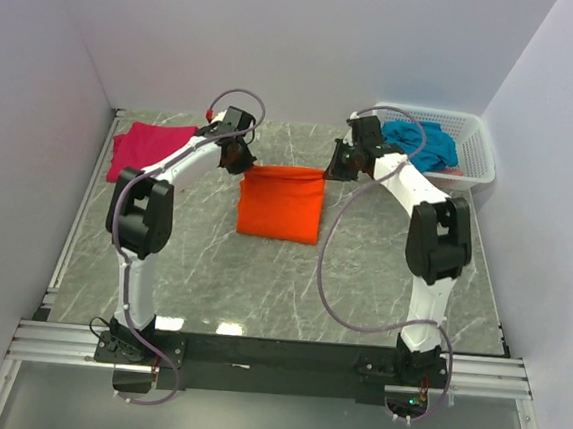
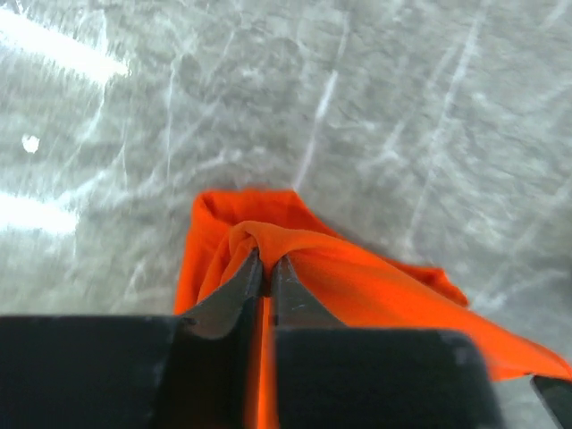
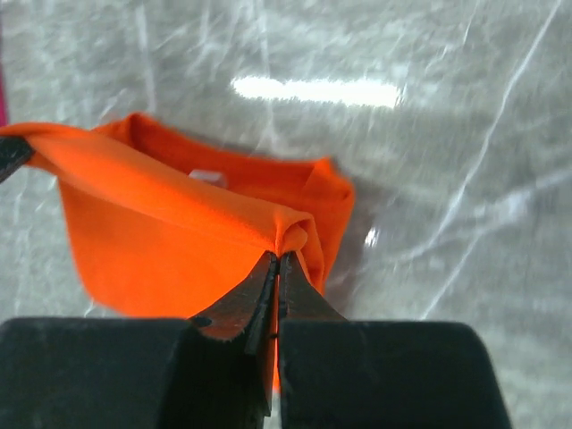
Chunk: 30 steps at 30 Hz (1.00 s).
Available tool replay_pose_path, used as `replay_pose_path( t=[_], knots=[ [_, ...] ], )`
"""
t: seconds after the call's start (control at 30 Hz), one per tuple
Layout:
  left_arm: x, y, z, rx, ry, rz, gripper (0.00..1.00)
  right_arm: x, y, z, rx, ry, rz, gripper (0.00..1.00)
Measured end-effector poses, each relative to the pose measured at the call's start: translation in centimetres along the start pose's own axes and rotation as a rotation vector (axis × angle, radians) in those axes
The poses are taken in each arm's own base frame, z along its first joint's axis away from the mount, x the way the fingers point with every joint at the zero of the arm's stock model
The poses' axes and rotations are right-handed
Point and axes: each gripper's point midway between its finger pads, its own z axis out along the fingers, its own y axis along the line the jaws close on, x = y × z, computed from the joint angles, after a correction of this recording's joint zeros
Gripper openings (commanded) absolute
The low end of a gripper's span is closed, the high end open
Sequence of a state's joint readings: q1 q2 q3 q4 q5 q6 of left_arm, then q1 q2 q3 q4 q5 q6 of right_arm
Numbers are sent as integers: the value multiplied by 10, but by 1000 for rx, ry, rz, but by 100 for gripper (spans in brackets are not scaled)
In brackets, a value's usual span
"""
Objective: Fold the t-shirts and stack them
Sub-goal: Fold the tshirt
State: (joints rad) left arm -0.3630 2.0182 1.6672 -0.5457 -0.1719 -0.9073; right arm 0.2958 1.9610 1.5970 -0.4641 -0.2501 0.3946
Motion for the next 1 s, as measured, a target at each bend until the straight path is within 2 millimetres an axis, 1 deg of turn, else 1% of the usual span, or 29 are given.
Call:
replay_pose_path(
  t=[0.03,0.07,0.1,0.13,0.17,0.2,0.23,0.3,0.37,0.43,0.5,0.6,0.67,0.73,0.8,0.87,0.93,1.0],
  knots=[
    [1,2,8,-11,7,7,54,-2,-2,8,4,8,4,12],
    [1,3,14,-19,11,12,65,-3,-5,18,7,14,9,45],
    [0,5,19,-30,11,11,74,-5,-8,26,13,20,15,54],
    [-2,7,25,-41,15,18,99,-7,-13,33,22,29,10,62],
    [-5,9,29,-47,14,24,99,-9,-16,39,32,37,7,71],
    [-9,9,32,-49,12,19,99,-13,-20,46,43,42,8,76],
    [-14,9,33,-48,5,20,99,-20,-23,52,53,37,5,79],
    [-20,12,31,-46,-1,25,100,-26,-26,55,60,29,-5,80],
    [-25,12,28,-22,-12,36,99,-25,-26,47,65,30,-10,80],
    [-17,16,22,16,-5,60,99,-23,-24,31,56,10,-15,81],
    [0,25,12,41,35,96,99,-9,-21,5,48,8,-14,81],
    [22,32,3,99,82,148,100,13,-13,-40,18,-33,-16,81],
    [34,32,2,139,114,176,100,29,-7,-67,-19,-74,-13,81],
    [44,31,4,172,142,198,99,48,-4,-85,-46,-104,-7,81],
    [51,30,5,195,164,214,100,72,-7,-99,-56,-108,8,81],
    [54,28,9,214,174,230,100,90,-11,-107,-57,-110,20,81],
    [59,29,13,212,184,241,99,103,-17,-115,-49,-114,30,81],
    [66,33,21,196,204,253,93,114,-23,-124,-37,-128,33,81]
  ],
)
